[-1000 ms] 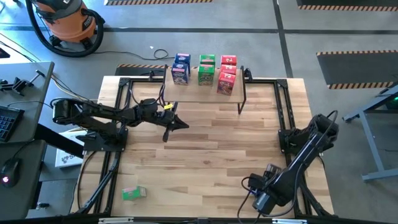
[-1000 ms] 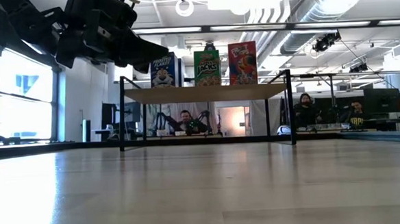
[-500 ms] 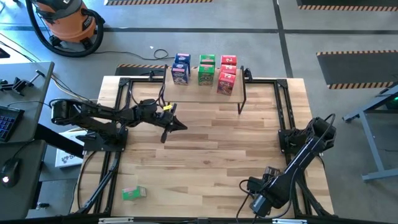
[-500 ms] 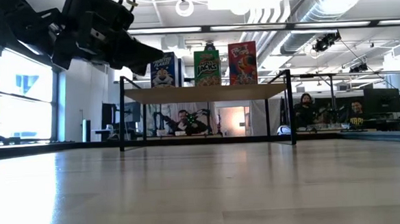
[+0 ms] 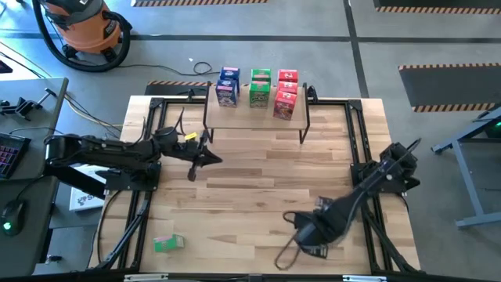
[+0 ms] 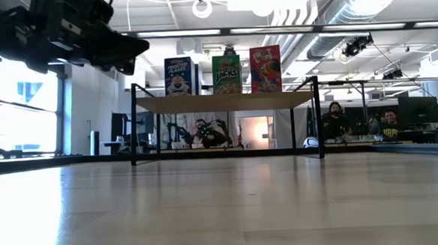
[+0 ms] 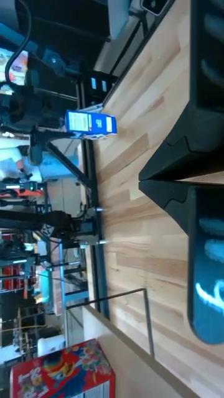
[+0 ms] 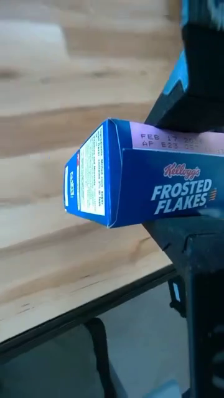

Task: Stack cereal on shelf
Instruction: Put the blue cereal on the shelf aligned with the other blue cereal box

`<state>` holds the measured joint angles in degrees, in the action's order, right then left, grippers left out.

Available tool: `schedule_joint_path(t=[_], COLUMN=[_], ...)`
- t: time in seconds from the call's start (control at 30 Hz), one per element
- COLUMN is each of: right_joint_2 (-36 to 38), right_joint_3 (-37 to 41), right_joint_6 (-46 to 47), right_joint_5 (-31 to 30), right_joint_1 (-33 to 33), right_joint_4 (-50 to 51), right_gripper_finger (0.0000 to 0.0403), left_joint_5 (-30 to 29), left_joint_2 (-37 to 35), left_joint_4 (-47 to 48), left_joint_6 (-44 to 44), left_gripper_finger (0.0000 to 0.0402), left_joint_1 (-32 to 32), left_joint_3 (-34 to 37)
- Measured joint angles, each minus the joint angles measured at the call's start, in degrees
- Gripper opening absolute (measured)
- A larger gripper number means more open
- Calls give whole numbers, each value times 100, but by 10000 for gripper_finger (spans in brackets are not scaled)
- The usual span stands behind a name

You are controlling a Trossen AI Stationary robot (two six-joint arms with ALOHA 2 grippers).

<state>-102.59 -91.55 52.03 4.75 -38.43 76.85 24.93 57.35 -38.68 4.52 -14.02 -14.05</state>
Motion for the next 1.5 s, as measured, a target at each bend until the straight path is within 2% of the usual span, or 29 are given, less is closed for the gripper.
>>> schedule_joint_path(t=[0.23,0.37,0.53,0.7,0.83,0.97,1.07,1.17,1.27,1.5], right_joint_2=[0,2,4,4,-20,-20,-20,-20,-20,-20], right_joint_3=[-655,-962,-1158,-1158,-1158,-1158,-1158,-1158,-1158,-1158], right_joint_6=[-1956,-3299,-4663,-5396,-5626,-5724,-5796,-5854,-5855,-6002], right_joint_5=[-498,-796,-545,-290,-263,-260,-260,-256,-258,-269], right_joint_1=[1274,2218,3235,3877,4134,4255,4273,4268,4268,4268], right_joint_4=[215,-107,-862,-1214,-1338,-1328,-1328,-1341,-1377,-1325], right_gripper_finger=[147,147,147,147,147,147,147,147,147,147], left_joint_5=[-3,-102,-467,-947,-1128,-1067,-1029,-1057,-1101,-1044], left_joint_2=[-219,-219,-222,-219,-135,169,591,995,1276,1604], left_joint_4=[386,411,147,161,255,1161,1639,1675,1887,2176], left_joint_6=[-240,-296,-360,-227,-194,-295,-387,-215,45,-248], left_gripper_finger=[0,0,1,27,70,103,92,70,65,107], left_joint_1=[67,162,261,310,394,437,434,492,521,605], left_joint_3=[33,33,20,-215,-535,-1126,-1534,-1821,-2080,-2547])
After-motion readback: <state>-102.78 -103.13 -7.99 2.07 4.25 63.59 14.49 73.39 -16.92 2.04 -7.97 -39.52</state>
